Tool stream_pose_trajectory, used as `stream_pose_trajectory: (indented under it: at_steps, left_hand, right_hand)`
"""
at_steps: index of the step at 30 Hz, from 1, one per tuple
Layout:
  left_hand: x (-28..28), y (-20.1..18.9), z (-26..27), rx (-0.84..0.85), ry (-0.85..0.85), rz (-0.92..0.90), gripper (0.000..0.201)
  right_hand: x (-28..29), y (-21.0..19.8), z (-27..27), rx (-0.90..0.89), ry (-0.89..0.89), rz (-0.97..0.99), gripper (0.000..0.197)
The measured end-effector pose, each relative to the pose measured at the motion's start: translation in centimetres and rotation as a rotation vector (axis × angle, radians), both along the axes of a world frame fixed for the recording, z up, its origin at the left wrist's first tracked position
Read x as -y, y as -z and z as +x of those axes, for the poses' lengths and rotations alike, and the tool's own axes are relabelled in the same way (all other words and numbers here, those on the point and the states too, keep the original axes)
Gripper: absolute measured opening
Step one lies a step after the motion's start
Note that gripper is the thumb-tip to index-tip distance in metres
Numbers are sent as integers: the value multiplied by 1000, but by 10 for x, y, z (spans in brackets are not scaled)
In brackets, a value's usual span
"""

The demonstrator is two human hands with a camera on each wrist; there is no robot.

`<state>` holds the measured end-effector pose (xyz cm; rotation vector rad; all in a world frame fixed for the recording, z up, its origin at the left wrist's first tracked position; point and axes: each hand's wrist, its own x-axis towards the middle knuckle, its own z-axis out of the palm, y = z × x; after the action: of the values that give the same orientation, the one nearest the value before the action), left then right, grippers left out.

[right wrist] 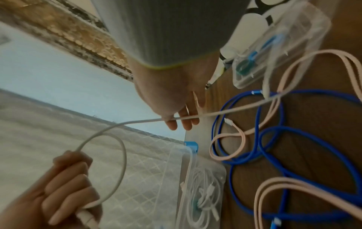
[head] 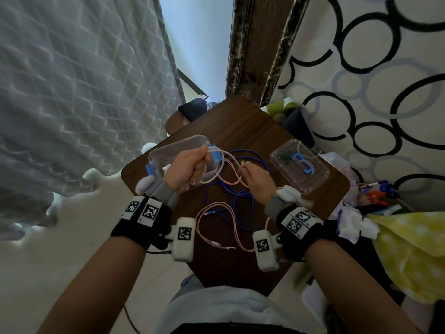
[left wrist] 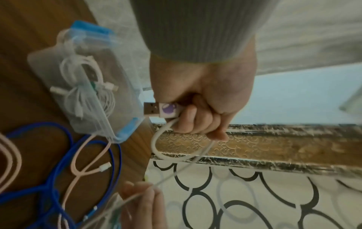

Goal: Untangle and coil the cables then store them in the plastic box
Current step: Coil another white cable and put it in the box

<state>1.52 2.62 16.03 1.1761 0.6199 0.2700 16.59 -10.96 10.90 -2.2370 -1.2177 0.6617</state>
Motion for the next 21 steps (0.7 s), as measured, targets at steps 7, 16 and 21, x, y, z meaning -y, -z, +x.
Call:
stream_pose_trajectory:
  at_steps: [7, 16, 21]
  left_hand:
    - [17, -2, 19, 271, -185, -258, 32]
    - [27, -6, 31, 247, -257, 36, 25]
    - [30, 5, 29, -36, 20, 675, 44]
  right_hand:
    - [-3, 2, -20, -111, 69, 54, 28]
    - [13, 2, -27, 28, -267, -198, 24]
    - [12, -26, -26, 258, -287, 54, 24]
